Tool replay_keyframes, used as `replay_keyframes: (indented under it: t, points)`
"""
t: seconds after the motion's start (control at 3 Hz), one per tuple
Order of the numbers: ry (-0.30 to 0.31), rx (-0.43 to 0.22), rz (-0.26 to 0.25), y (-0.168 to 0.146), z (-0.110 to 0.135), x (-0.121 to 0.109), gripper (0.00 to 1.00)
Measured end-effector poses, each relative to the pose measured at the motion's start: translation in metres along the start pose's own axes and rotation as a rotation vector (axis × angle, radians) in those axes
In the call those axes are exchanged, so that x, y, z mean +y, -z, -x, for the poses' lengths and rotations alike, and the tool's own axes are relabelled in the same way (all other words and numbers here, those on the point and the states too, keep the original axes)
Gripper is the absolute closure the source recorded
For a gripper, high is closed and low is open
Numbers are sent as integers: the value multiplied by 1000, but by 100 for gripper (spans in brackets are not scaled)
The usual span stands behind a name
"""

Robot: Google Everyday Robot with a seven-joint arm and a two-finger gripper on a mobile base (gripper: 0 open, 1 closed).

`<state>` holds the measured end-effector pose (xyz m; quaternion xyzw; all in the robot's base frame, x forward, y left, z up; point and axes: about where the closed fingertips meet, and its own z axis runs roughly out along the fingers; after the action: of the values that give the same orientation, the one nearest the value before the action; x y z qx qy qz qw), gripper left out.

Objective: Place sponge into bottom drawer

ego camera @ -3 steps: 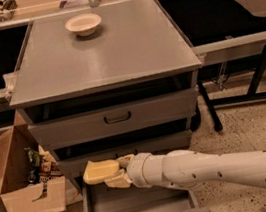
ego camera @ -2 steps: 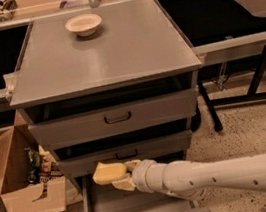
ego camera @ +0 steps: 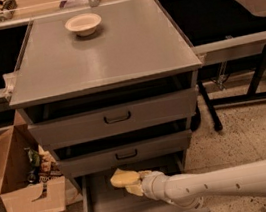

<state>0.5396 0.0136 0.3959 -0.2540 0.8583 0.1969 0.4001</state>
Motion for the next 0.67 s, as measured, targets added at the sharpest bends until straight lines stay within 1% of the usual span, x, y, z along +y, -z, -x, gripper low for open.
replay_keyframes:
  t: [0.33,0.67]
  points:
    - [-81,50,-39,-27,-46,-26,100]
    - [-125,86,-44,-42,-73,-30,100]
